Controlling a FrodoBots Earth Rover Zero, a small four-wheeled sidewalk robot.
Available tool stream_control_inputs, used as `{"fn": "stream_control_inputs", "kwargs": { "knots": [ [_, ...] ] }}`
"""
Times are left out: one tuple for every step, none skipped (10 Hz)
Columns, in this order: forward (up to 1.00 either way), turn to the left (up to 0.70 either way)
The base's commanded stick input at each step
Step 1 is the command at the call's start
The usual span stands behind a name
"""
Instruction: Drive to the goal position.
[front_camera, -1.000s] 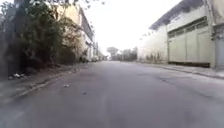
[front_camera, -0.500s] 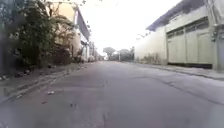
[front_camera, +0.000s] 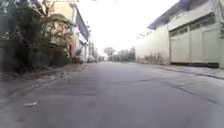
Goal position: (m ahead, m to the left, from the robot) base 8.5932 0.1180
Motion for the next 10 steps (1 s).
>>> {"fn": "stream_control_inputs", "kwargs": {
  "knots": [
    [1.00,0.07],
    [1.00,0.07],
    [1.00,0.07],
    [1.00,0.07],
    [1.00,0.07],
    [1.00,0.07],
    [1.00,0.07],
    [1.00,0.07],
    [1.00,0.07],
    [1.00,0.07]
  ]
}}
